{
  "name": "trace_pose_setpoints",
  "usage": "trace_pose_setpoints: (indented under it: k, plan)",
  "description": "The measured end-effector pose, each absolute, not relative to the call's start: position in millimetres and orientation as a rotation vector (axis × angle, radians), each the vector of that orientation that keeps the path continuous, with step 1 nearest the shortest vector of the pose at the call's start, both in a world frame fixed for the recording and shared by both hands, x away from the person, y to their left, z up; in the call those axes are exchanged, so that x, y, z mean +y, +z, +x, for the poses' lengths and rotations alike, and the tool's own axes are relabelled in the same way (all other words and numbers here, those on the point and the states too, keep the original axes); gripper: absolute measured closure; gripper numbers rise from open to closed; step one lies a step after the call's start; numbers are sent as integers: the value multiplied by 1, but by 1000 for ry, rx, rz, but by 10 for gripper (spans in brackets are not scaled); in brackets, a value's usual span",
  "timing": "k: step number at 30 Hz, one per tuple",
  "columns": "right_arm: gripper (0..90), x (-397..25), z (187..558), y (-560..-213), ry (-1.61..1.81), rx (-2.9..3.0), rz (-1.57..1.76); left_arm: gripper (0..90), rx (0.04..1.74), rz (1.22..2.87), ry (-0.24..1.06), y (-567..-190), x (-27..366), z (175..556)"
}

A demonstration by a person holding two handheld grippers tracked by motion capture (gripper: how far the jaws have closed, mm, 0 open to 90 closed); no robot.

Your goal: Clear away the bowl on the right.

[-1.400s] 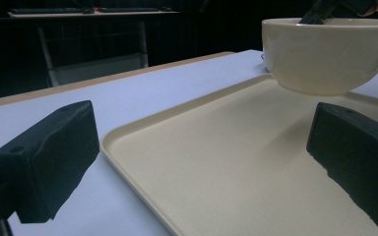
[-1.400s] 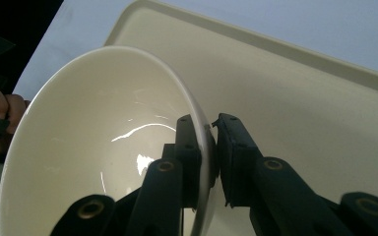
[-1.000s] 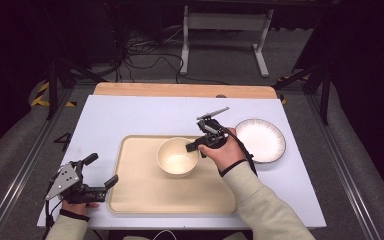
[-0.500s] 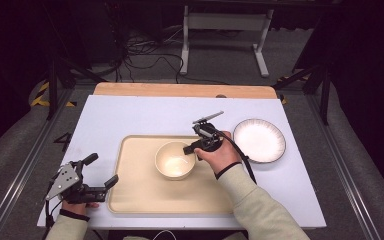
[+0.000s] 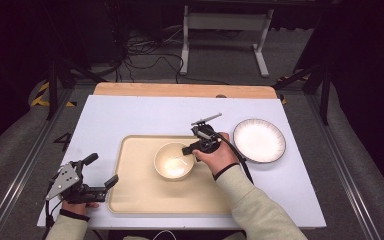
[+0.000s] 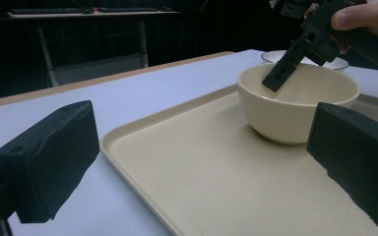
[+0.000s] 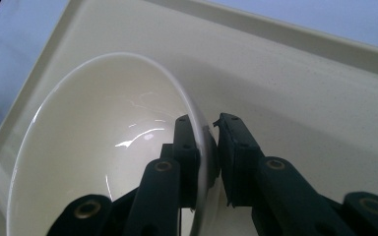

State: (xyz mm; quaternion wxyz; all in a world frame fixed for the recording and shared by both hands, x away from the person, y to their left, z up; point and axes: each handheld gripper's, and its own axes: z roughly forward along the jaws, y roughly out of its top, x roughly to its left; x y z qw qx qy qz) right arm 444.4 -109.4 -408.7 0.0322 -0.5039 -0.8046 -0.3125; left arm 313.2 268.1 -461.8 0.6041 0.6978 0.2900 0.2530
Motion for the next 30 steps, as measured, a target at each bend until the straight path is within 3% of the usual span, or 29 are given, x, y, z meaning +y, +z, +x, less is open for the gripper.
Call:
trace_pose_setpoints:
  k: [7, 25, 30]
  plan:
    - [788, -112, 448, -412, -924, -2511, -1510, 2, 671, 1615, 586, -462, 268, 313]
    - [594, -120, 438, -390, -1116, -2652, -1358, 2, 675, 1614, 585, -462, 268, 314]
    - [577, -124, 433, -385, -1190, -2707, -1294, 3, 674, 1614, 585, -462, 268, 314]
